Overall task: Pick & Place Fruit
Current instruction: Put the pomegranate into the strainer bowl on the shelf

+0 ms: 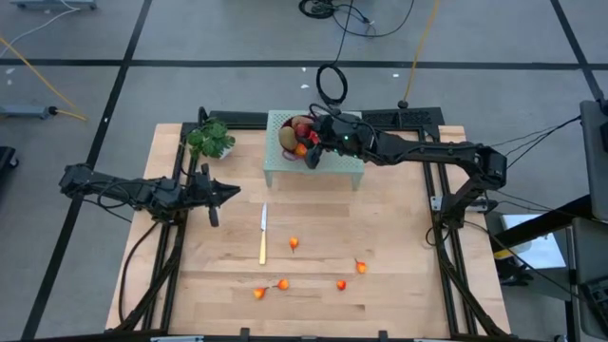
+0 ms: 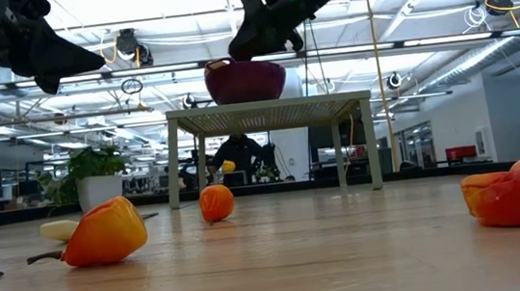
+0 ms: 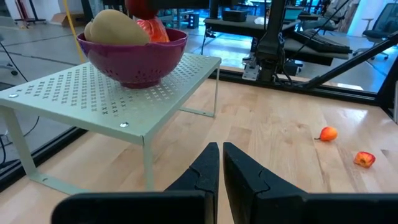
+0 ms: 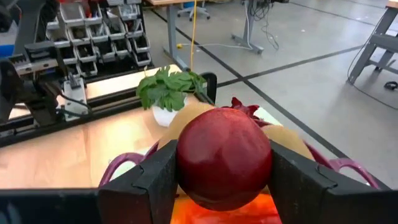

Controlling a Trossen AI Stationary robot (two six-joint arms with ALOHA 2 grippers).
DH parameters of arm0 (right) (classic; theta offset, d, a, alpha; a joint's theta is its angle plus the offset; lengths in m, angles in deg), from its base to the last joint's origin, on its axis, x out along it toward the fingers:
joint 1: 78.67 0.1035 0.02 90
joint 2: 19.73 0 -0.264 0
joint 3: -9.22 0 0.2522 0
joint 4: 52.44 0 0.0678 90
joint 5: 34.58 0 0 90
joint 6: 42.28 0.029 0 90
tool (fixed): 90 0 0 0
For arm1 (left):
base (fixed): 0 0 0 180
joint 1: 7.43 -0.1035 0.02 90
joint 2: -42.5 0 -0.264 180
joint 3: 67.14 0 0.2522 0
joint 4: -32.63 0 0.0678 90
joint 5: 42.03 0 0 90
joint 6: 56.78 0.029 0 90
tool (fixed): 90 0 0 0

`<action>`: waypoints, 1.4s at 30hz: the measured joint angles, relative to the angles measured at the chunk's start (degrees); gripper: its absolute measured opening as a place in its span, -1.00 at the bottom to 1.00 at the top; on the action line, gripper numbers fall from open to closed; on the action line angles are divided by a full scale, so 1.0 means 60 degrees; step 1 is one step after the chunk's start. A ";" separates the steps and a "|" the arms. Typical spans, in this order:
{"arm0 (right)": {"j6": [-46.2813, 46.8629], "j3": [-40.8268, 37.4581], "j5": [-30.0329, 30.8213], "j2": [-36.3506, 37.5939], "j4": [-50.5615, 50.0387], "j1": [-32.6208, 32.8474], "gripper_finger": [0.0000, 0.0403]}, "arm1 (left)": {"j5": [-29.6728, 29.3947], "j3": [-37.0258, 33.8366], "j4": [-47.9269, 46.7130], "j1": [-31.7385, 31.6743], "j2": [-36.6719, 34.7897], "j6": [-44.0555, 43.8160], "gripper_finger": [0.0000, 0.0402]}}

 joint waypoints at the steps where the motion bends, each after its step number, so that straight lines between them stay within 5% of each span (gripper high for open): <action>1: 0.0003 0.0000 0.0003 0.0003 -0.0068 0.0000 0.00 | -0.0004 -0.0001 -0.0003 0.0000 0.0000 -0.0003 -0.89; 42: 0.0004 -0.0011 -0.0497 0.0011 -0.0875 -0.0007 0.16 | 0.0000 0.0002 -0.0007 0.0000 0.0000 -0.0017 -0.89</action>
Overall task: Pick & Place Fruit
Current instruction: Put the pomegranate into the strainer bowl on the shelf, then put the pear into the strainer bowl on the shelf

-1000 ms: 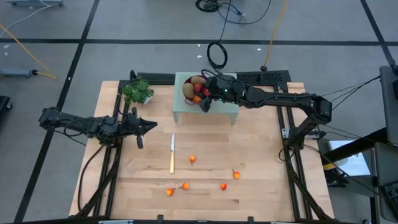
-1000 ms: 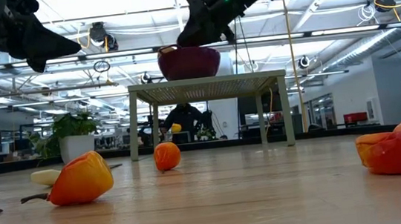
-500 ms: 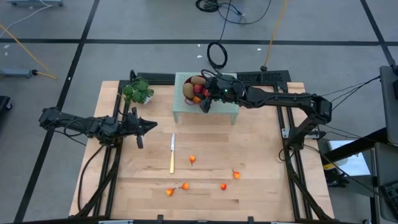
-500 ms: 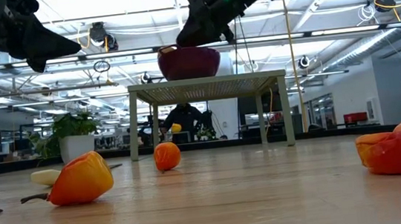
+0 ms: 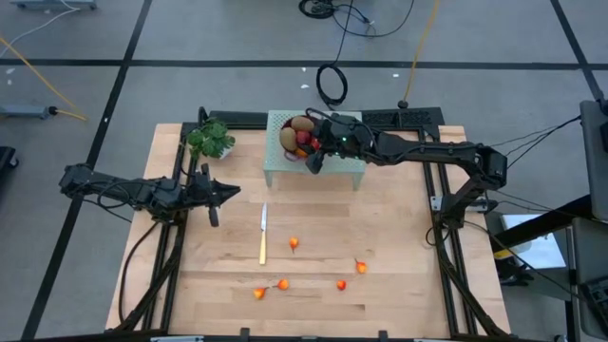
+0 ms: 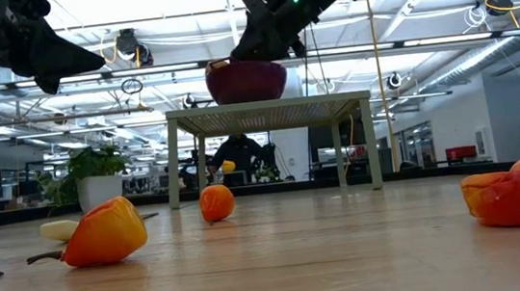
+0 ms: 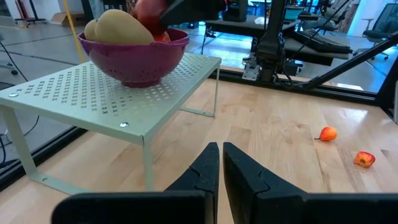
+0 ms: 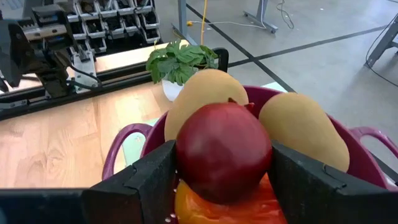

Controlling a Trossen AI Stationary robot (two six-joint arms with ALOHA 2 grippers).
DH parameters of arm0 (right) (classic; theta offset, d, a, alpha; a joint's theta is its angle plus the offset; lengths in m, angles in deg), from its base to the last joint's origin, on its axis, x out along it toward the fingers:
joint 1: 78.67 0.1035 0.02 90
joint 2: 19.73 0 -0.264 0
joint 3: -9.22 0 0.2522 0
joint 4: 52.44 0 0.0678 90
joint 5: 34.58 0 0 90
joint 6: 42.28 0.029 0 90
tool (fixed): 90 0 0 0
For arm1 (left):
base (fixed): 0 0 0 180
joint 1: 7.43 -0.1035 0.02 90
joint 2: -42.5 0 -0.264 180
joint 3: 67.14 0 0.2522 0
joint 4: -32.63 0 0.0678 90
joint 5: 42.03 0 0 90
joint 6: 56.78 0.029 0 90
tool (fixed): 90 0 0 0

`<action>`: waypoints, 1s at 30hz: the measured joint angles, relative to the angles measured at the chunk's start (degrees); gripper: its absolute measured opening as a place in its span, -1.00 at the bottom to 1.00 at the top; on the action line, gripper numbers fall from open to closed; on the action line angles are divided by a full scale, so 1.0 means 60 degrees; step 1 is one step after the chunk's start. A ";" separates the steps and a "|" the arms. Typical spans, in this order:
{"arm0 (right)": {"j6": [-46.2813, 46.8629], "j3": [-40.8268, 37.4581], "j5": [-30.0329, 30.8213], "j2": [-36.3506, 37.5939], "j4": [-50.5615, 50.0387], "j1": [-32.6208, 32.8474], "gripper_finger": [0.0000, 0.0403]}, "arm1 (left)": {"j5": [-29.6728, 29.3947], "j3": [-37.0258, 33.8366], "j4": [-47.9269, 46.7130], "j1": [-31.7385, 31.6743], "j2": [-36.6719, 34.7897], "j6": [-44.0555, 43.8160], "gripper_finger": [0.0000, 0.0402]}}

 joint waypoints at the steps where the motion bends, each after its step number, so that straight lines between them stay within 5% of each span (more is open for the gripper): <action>1: -0.0001 0.0000 -0.0001 0.0000 -0.0005 0.0000 0.17 | 0.0000 0.0000 0.0004 0.0000 0.0000 0.0000 -0.89; 30: -0.0682 -0.0015 0.0060 0.0986 0.0364 0.0315 0.32 | 0.0000 -0.0003 -0.0003 0.0001 0.0003 -0.0015 -0.89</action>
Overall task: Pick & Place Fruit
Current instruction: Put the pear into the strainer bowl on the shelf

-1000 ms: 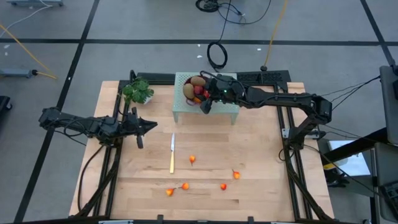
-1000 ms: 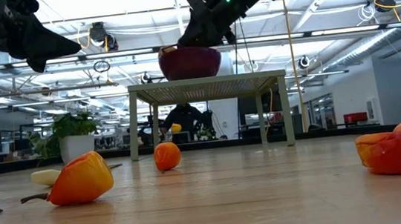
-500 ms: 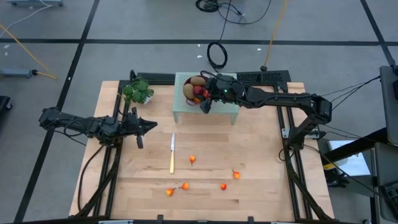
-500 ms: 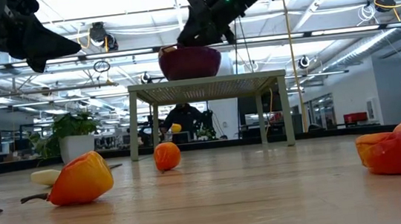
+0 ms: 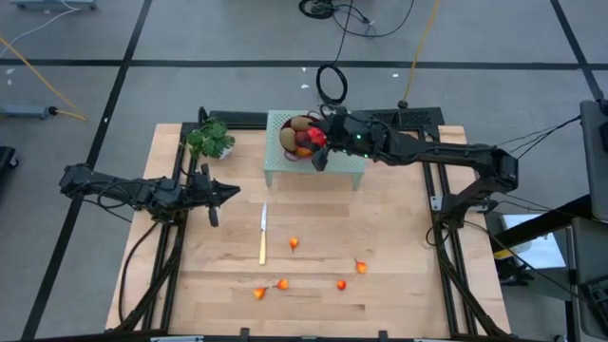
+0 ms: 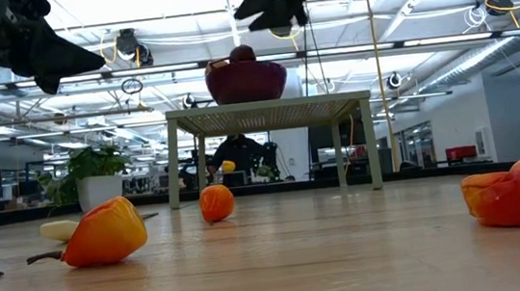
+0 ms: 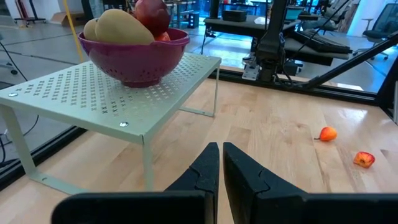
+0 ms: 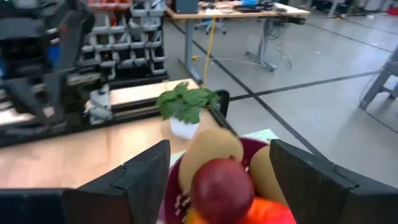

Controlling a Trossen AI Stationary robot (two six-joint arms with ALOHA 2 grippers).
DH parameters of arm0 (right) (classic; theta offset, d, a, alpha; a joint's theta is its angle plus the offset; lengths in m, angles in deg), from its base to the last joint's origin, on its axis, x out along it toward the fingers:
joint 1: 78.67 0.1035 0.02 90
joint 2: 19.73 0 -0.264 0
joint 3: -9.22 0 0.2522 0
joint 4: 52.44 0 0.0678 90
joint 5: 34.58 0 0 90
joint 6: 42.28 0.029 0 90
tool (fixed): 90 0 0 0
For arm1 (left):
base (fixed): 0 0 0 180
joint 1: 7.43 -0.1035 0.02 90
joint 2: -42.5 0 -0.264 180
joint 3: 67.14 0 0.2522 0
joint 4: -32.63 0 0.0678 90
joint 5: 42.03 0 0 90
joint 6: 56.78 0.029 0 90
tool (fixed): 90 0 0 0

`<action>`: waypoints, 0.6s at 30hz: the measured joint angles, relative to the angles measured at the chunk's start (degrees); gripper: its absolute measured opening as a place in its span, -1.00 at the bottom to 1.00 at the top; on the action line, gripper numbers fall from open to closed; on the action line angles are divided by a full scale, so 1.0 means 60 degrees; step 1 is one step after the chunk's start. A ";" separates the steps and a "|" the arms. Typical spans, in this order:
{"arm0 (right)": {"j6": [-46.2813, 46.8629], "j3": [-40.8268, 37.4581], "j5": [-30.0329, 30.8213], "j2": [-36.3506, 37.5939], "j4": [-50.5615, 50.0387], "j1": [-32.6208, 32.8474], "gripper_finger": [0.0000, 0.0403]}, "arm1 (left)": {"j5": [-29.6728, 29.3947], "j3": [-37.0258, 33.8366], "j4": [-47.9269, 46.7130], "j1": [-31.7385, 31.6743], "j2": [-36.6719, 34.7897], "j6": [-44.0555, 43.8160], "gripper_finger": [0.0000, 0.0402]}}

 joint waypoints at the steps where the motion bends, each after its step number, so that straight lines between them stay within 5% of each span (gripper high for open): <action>1: -0.0078 0.0000 -0.0009 0.0139 -0.0212 0.0081 0.29 | 0.0000 0.0004 0.0003 -0.0001 0.0001 0.0002 -0.89; 7: -0.0319 -0.0004 -0.0004 0.0503 -0.1136 0.0608 -0.04 | 0.0004 0.0000 -0.0008 -0.0001 0.0001 0.0088 -0.89; 18: -0.0302 -0.0195 -0.0019 0.1187 -0.1479 0.1332 -0.96 | 0.0105 0.0000 -0.0004 -0.0001 -0.0003 0.0241 -0.89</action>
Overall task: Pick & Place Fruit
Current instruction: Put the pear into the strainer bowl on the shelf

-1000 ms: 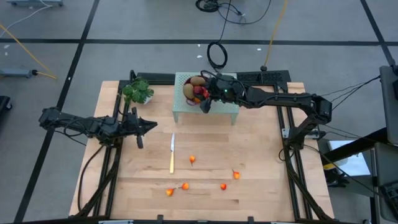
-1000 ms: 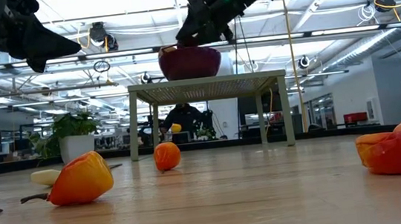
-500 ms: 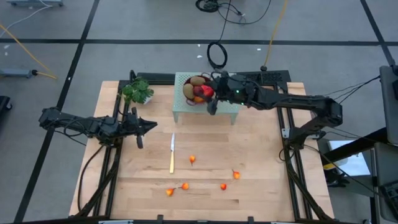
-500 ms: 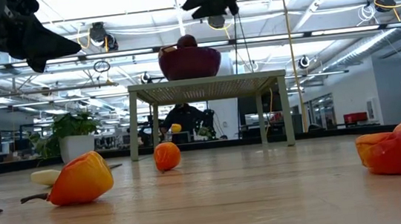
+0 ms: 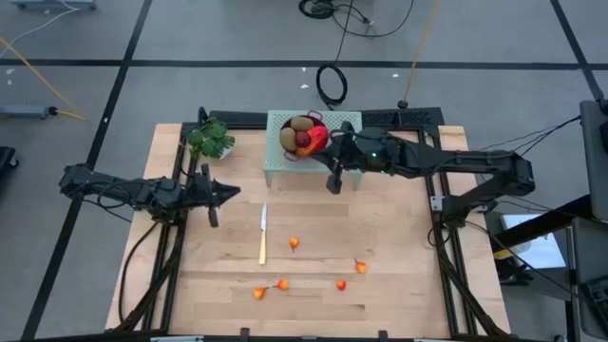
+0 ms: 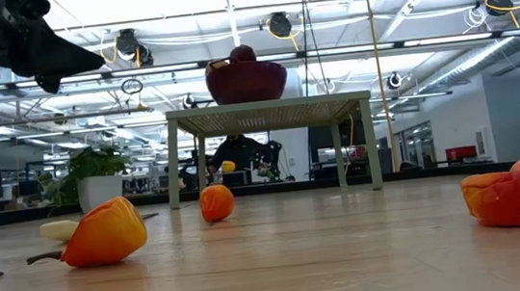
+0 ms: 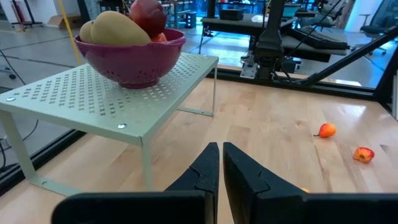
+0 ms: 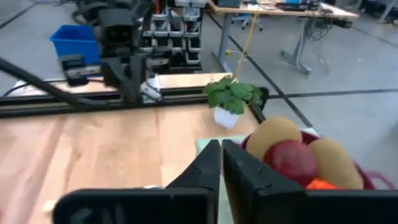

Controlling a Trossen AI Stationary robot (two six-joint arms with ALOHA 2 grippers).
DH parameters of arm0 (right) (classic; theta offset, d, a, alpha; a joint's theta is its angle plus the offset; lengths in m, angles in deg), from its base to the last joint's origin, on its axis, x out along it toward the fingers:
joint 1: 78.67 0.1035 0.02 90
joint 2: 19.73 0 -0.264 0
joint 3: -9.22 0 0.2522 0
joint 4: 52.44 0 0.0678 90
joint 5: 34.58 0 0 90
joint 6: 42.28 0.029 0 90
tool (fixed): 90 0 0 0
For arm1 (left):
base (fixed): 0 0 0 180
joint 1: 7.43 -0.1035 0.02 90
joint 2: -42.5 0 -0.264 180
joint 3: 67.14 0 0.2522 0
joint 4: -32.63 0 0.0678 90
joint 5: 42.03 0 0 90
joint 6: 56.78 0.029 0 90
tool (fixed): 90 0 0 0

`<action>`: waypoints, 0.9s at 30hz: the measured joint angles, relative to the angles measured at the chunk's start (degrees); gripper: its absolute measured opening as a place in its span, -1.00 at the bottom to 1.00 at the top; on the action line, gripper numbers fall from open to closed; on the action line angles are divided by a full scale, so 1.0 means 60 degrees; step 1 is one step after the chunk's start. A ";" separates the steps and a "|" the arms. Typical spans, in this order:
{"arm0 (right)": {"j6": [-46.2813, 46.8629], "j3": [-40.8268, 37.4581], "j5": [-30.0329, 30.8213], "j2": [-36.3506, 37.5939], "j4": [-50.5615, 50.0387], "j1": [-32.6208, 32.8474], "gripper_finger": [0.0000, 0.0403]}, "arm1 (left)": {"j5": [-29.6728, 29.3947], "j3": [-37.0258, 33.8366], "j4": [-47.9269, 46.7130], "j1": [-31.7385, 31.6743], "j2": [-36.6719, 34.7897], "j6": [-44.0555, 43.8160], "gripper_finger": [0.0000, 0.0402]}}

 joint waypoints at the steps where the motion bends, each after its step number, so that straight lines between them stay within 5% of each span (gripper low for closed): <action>1: 0.0065 -0.0135 -0.0003 0.0137 -0.0055 0.0062 -0.96 | 0.0065 0.0000 0.0006 0.0002 0.0000 0.0013 -0.89; 6: 0.0896 -0.1121 0.0005 0.0830 0.0332 0.0490 -0.98 | 0.0157 0.0004 0.0011 0.0003 0.0000 0.0018 -0.89; 22: 0.2293 -0.6416 -0.0019 0.3769 0.5552 0.2596 -1.00 | 0.0475 0.0004 0.0043 0.0007 0.0000 0.0047 -0.89; 27: 0.2259 -0.7417 -0.0122 0.4669 0.5826 0.2779 -1.00 | 0.0481 0.0004 0.0091 0.0007 0.0000 -0.0073 -0.89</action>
